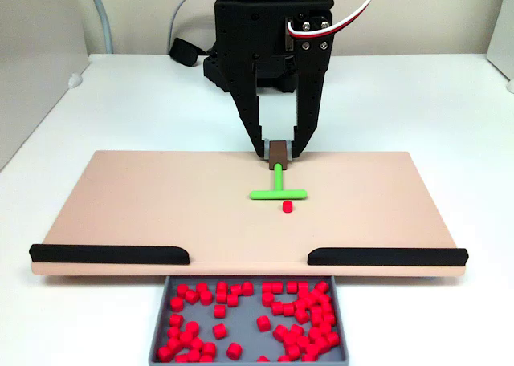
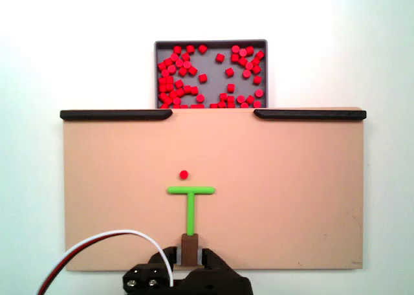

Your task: Push granules from bottom to the grey container

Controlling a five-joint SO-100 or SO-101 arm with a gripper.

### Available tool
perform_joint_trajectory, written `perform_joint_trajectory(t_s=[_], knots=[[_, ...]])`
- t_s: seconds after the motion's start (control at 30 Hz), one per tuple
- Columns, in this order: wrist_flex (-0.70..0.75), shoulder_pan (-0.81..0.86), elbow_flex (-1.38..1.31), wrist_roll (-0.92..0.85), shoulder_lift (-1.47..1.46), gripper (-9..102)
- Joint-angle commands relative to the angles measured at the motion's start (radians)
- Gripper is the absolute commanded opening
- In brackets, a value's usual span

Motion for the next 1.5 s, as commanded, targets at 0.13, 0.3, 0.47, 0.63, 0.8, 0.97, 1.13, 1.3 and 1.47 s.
perform_joint_trajectory(t_s=[0.13, 0.3, 0.47, 0.63, 0.8, 0.97, 1.13, 1.3, 1.47], knots=[[-0.003, -0.005, -0.035, 0.026, -0.046, 0], [-0.003, -0.002, -0.046, 0.028, -0.058, 0], [-0.003, 0.002, -0.069, 0.031, -0.08, 0], [-0.003, 0.008, -0.112, 0.037, -0.123, 0], [-0.003, 0.017, -0.155, 0.04, -0.164, 0], [-0.003, 0.031, -0.195, 0.038, -0.202, 0], [-0.003, 0.043, -0.245, 0.037, -0.252, 0], [-0.003, 0.057, -0.299, 0.031, -0.308, 0], [-0.003, 0.061, -0.339, 0.026, -0.341, 0]])
